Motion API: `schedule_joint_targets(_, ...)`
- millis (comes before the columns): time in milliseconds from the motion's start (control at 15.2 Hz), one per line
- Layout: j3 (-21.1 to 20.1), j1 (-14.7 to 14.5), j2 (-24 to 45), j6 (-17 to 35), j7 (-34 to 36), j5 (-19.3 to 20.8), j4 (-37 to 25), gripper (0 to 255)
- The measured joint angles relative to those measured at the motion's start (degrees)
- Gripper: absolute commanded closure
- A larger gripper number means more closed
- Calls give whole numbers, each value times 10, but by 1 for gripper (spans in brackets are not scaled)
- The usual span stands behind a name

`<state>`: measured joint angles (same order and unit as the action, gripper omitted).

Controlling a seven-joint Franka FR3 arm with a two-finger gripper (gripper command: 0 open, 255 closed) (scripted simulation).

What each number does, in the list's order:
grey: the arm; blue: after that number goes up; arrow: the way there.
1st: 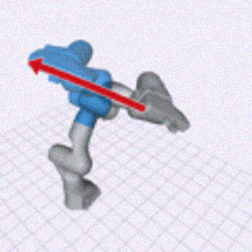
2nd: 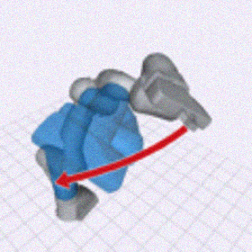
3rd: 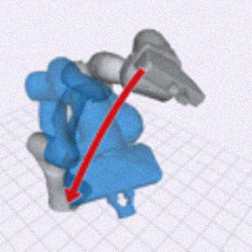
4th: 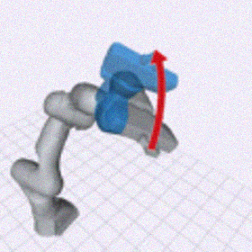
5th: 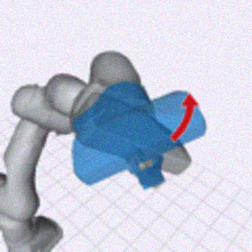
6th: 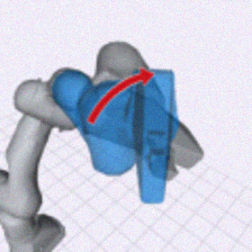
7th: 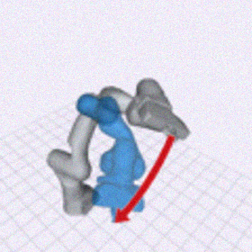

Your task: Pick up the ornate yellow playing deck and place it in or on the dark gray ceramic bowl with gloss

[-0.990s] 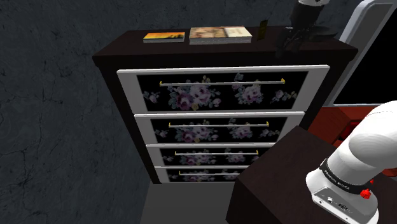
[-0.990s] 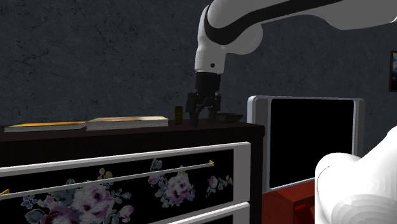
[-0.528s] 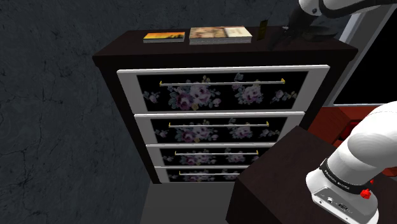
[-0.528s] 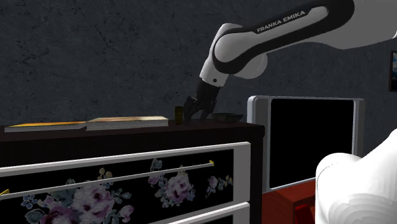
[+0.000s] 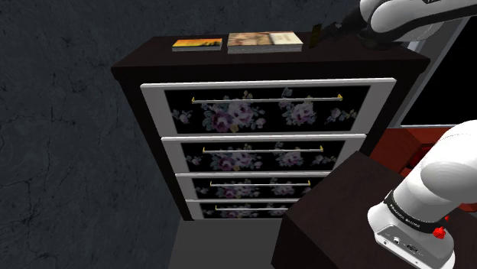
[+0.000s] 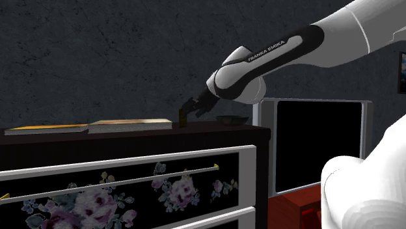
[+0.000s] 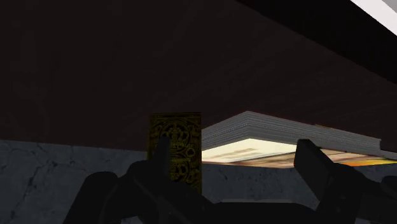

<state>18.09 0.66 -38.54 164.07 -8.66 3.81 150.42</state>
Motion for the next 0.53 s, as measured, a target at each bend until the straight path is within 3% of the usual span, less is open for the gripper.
schedule_joint_targets(198,71,-60,28,119,-42,-18,-5,0)
schedule_joint_targets(396,179,-163,52,233,-89,-29,-19,0)
schedule_joint_targets(528,212,-199,65,261,-95,-30,-31,0)
